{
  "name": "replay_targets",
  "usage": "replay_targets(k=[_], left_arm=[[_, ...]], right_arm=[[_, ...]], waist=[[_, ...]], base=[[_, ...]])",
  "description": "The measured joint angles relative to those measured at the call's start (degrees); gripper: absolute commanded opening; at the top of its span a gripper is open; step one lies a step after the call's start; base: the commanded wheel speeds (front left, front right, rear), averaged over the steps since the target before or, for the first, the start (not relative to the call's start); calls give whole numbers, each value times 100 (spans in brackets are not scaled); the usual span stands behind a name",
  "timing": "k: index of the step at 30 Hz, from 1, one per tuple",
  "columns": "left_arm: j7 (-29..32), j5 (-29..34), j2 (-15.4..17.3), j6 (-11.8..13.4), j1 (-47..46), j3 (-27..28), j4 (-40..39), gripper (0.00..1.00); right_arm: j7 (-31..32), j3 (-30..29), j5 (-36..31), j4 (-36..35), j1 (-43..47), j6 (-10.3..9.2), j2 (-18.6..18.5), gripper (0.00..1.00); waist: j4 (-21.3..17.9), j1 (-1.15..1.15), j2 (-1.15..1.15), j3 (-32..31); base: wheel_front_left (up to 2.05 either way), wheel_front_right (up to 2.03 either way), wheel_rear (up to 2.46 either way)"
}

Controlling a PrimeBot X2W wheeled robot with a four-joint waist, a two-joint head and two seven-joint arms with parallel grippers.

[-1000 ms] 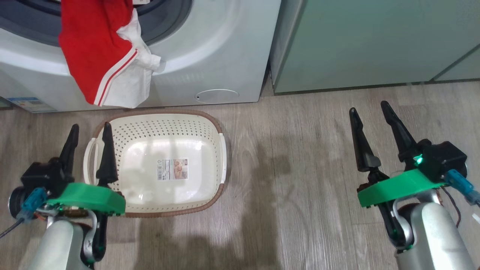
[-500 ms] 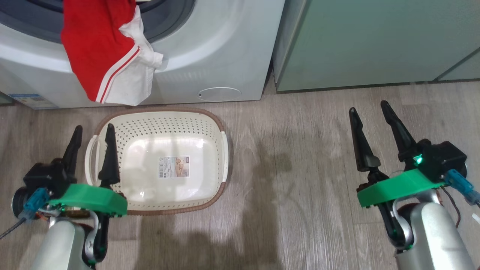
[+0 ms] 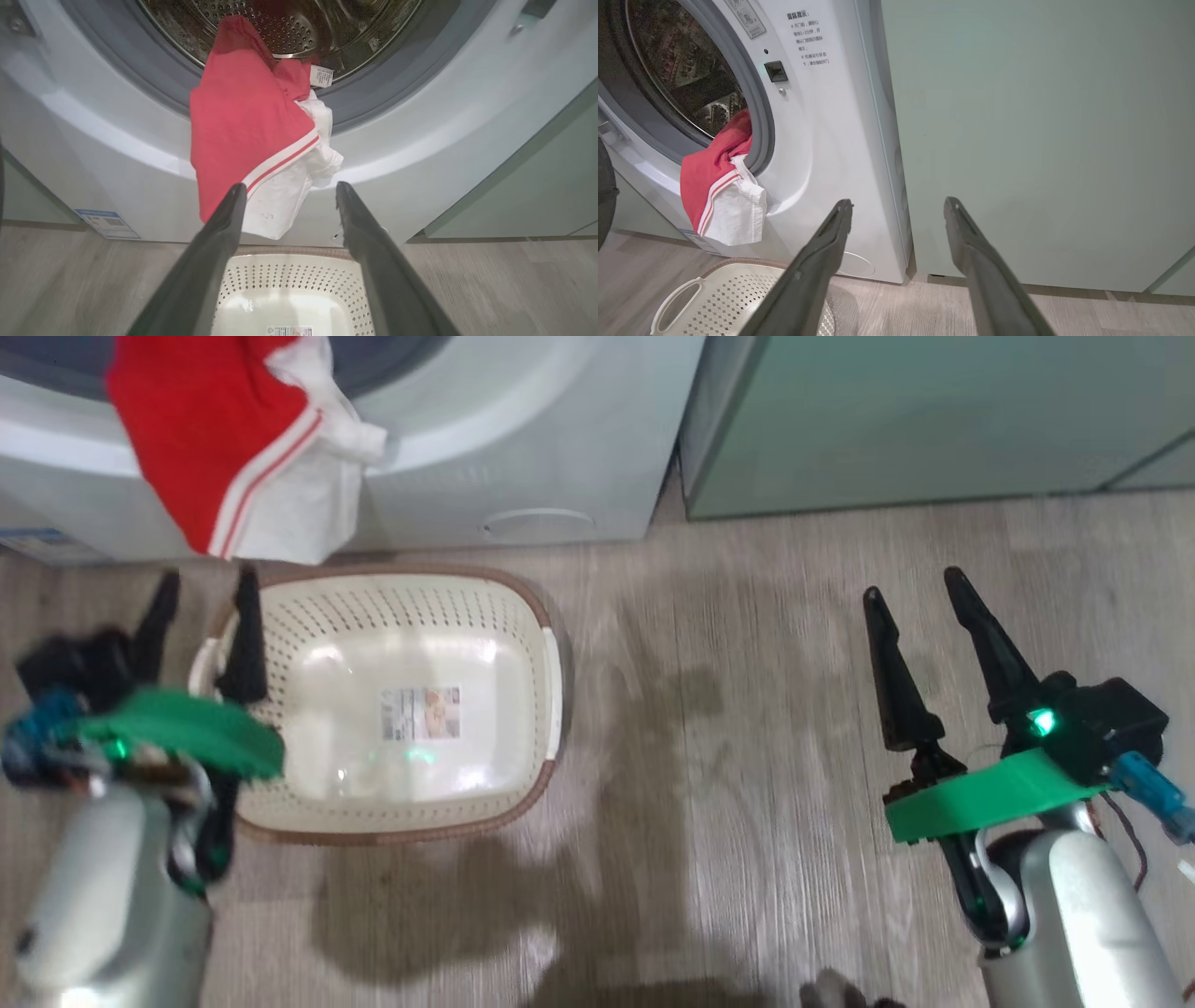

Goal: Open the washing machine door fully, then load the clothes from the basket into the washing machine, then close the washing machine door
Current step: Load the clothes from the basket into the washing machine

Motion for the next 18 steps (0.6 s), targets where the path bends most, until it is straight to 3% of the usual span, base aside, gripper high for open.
replay_targets(k=[9,18], left_arm=[[431,-434,377,-443,-1448,241,1697,100],[586,-571,875,-650,-2370,368,2776,100]], right_arm=[[-120,129,30,-35,-363,0,0,100],[-321,179,130,75,-601,0,-1,100]], waist=[[-250,1,0,697],[-511,1,0,1281]], base=[[0,0,0],[0,0,0]])
